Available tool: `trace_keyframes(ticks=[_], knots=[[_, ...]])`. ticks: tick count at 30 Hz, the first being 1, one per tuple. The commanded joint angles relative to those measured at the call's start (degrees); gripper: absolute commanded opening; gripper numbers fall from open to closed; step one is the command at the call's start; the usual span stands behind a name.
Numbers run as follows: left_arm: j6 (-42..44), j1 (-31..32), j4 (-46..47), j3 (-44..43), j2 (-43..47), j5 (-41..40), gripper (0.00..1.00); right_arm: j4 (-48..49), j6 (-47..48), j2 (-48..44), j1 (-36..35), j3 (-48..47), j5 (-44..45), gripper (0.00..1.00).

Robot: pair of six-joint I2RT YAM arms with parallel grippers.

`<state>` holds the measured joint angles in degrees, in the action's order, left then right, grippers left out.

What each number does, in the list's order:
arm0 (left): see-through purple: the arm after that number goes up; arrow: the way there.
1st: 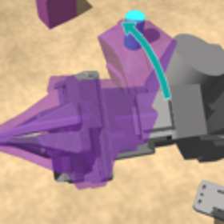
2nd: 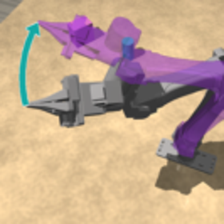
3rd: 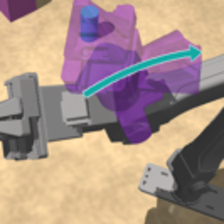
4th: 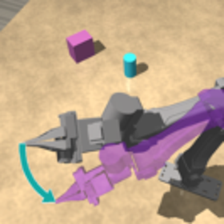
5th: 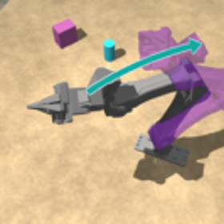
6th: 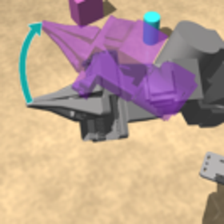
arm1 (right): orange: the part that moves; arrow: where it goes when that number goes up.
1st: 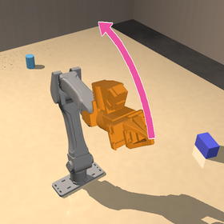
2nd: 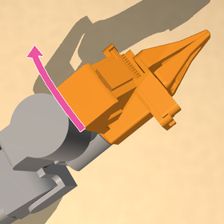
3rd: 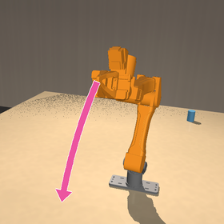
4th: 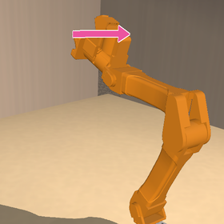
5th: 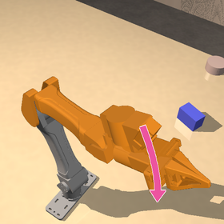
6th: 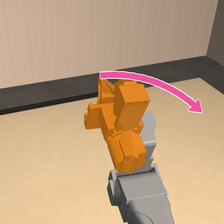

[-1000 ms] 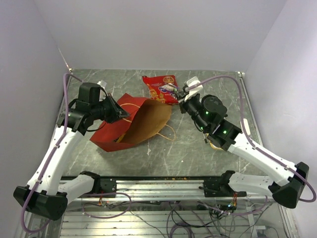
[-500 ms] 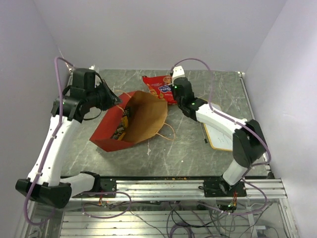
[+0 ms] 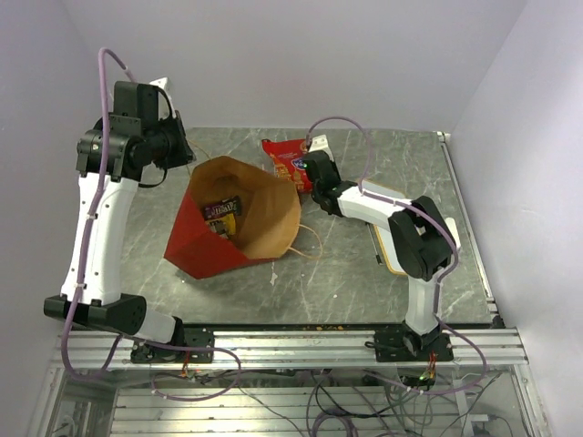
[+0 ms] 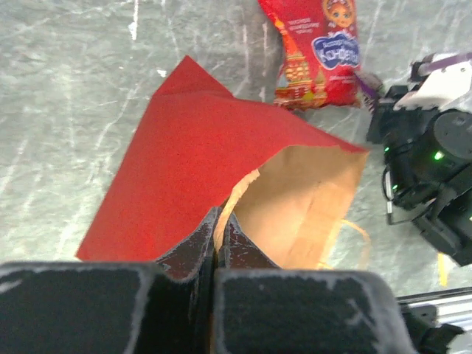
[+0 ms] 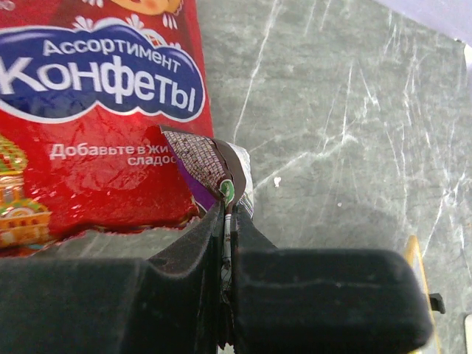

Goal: Take the snacks out of the paper bag
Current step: Place the snack at the center of the board.

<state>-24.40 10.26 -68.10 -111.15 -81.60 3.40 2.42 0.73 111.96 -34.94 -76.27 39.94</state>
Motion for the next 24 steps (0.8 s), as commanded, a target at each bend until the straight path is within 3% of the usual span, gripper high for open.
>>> trace_keyframes(ticks=[1, 4, 6, 8, 11, 14, 18, 24], knots=[[8.9, -0.3, -4.7, -3.5, -1.3, -2.0, 0.07, 2.8, -2.0, 3.3, 1.5, -2.5, 2.4, 0.00], [9.2, -0.3, -2.9, -2.2, -1.4, 3.0, 0.07, 3.6, -2.1, 5.6, 1.8, -2.9, 1.5, 0.00], [10.2, -0.3, -2.4, -3.7, -1.9, 4.9, 0.07, 2.8, -3.2, 6.2, 1.8, -3.2, -1.3, 0.07], [11.0, 0.2, -3.7, -7.3, -2.2, 0.0, 0.07, 1.4, -4.7, 6.4, 1.8, -3.5, -3.5, 0.10], [10.5, 0.2, -4.8, -11.4, -2.6, -3.8, 0.07, 0.5, -5.4, 6.0, 1.8, -3.1, -6.0, 0.18], [9.4, 0.2, -4.2, -11.2, -2.0, -2.2, 0.07, -0.4, -5.2, 4.8, 1.8, -2.4, -7.6, 0.34], [7.1, 0.2, 0.0, -7.0, 0.7, 2.9, 0.07, -2.6, -5.0, 1.4, 1.8, -1.8, -10.9, 0.50], [1.8, 0.2, 12.3, 8.5, 6.5, 19.2, 0.07, -6.2, -5.8, -7.2, 1.1, 0.3, -20.2, 0.59]])
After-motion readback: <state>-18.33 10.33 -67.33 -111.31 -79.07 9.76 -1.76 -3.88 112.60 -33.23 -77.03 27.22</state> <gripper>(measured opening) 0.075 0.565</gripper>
